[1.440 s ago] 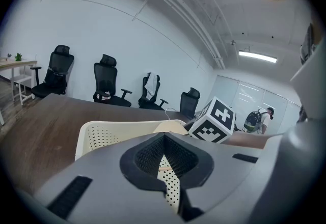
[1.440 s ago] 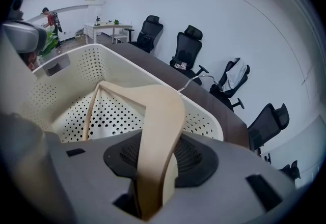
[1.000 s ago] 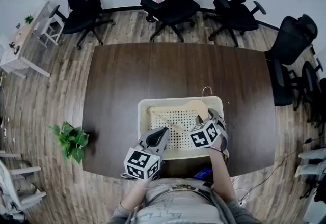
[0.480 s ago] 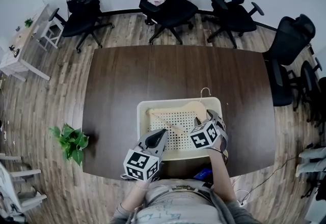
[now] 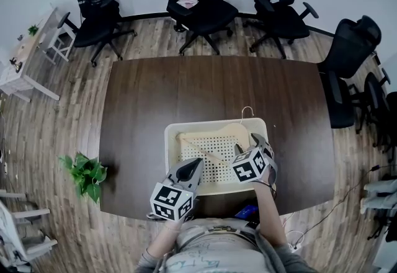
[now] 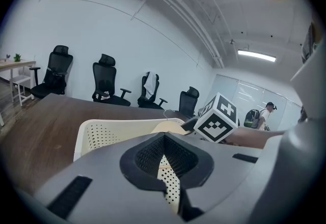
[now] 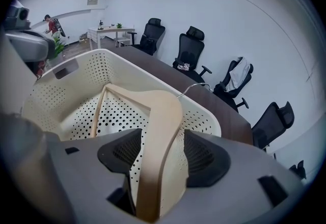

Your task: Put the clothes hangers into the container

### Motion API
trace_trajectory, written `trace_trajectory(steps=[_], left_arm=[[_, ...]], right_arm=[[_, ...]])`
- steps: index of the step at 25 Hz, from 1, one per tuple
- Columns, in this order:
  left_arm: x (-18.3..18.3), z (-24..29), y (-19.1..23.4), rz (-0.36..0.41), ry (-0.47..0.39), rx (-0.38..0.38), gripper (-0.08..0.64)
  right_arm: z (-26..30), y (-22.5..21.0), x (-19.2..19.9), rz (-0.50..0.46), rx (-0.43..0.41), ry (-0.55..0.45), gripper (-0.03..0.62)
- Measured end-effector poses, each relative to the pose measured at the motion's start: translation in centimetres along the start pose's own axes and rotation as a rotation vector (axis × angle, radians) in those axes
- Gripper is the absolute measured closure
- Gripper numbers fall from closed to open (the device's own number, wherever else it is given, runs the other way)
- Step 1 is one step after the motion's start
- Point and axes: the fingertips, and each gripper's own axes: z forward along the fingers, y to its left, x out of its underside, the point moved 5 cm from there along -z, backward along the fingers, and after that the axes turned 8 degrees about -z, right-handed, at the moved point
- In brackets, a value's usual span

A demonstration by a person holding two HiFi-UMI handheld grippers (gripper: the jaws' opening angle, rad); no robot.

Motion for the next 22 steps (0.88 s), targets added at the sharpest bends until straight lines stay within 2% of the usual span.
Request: trace_trajectory(steps=[13, 22], left_arm=[[0.3, -0.1, -0.1, 0.003, 0.003, 0.002, 0.549], [1.0, -0.4, -0.4, 0.024, 0.02, 0.003, 0.549]], right_arm=[[-0.6, -0.2, 0.6, 0.044, -0.036, -0.026, 0.331], [-0.6, 0.1, 0.7, 0.028, -0.004, -0.04, 0.331]])
